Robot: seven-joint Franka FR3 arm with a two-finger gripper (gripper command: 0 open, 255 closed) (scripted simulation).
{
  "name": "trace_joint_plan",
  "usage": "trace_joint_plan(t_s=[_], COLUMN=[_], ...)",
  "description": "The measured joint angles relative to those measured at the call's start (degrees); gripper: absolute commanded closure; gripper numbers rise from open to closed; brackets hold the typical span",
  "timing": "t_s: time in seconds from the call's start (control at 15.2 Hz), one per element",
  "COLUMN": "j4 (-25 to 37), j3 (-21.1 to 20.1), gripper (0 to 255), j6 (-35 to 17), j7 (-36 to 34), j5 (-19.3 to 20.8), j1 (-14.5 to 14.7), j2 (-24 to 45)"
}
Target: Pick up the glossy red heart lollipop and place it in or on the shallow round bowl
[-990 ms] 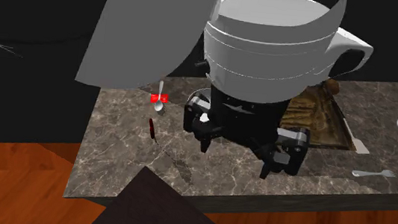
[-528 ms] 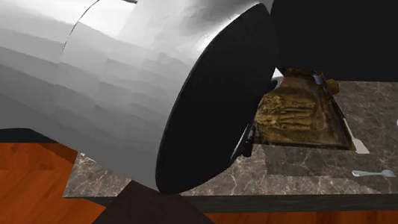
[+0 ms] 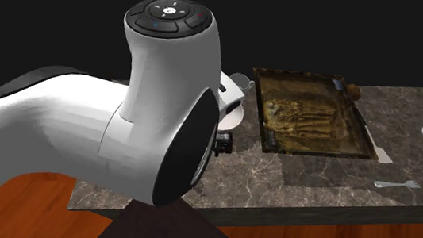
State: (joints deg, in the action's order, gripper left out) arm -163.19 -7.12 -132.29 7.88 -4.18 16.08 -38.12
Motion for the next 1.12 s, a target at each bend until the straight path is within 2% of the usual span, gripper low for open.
trace_joint_plan(t_s=[0.4, 0.59, 0.79, 0.92, 0.99, 1.06, 1.12], j4=[-3.2, -2.7, -2.2, -0.4, 1.3, 3.3, 4.8], j3=[-1.6, -1.7, -0.9, 2.1, 2.9, 2.9, 1.9], gripper=[0, 0, 0, 0, 0, 0, 0], j6=[-19.6, -29.8, -38.7, -44.6, -46.8, -48.5, -49.5], j7=[3.2, 5.7, 9.3, 15.4, 21.6, 30.2, 37.8], j5=[-4.3, -6.6, -10.7, -17.4, -24.3, -34.6, -43.7], j1=[6.4, 9.9, 15.2, 21.8, 25.9, 28.4, 29.1], j2=[11.4, 19.7, 26.6, 32.4, 35.1, 37.8, 39.7])
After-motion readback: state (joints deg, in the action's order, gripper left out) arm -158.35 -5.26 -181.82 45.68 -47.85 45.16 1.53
